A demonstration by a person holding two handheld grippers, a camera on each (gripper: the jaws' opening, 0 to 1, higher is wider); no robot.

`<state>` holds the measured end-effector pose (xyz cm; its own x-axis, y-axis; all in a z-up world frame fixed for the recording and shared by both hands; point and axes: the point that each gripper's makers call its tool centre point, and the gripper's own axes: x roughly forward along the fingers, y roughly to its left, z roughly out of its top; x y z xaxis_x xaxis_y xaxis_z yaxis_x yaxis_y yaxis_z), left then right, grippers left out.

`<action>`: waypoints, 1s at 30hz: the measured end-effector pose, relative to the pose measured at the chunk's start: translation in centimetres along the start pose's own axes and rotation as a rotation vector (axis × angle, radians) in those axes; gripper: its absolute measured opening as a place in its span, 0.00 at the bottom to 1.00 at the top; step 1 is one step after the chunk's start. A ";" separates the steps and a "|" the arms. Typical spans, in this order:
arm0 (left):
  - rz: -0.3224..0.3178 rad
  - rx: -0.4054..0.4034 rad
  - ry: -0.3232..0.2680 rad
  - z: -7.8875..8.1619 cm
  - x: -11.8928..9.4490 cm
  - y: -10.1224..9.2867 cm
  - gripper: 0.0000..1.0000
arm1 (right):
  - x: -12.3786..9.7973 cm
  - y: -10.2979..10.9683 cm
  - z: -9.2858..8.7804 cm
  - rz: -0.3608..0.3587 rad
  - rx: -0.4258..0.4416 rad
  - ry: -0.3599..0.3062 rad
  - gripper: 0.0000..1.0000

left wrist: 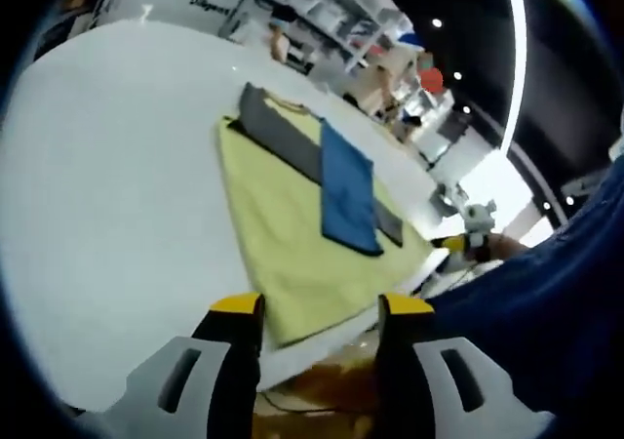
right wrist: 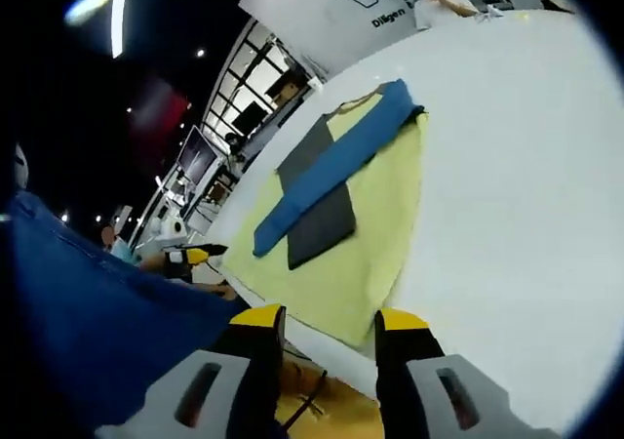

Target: Fold the garment on the visible template until the final outline fits inside the template.

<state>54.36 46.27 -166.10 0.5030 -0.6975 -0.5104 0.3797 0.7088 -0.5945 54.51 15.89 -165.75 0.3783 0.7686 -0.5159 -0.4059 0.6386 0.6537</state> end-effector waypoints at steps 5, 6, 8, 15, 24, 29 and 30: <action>-0.010 0.005 0.013 0.2 0.7 -0.6 0.46 | 0.9 0.6 0.1 0.030 -0.003 0.018 0.31; -0.011 0.006 0.016 0.1 0.6 -0.4 0.45 | 0.9 0.7 0.1 0.032 -0.003 0.020 0.30; -0.014 0.006 0.029 -0.3 0.3 -0.2 0.42 | 0.9 0.8 -0.4 0.038 0.000 0.035 0.29; 0.007 -0.021 0.024 -1.4 -0.8 0.7 0.30 | -0.1 -0.2 -1.1 0.020 0.045 0.021 0.19; 0.038 -0.064 -0.020 -0.5 -1.1 0.6 0.18 | -0.2 -1.0 0.0 -0.022 0.163 -0.065 0.07; 0.045 -0.066 -0.037 -0.2 -1.1 1.2 0.11 | 0.0 -1.5 0.1 -0.034 0.179 -0.064 0.00; 0.049 -0.062 -0.035 -0.2 -1.0 1.4 0.10 | -0.1 -1.6 0.0 -0.041 0.182 -0.060 0.00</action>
<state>54.22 47.96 -166.53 0.5466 -0.6577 -0.5183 0.3057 0.7330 -0.6076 55.10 14.86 -166.75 0.4421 0.7352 -0.5138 -0.2346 0.6476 0.7249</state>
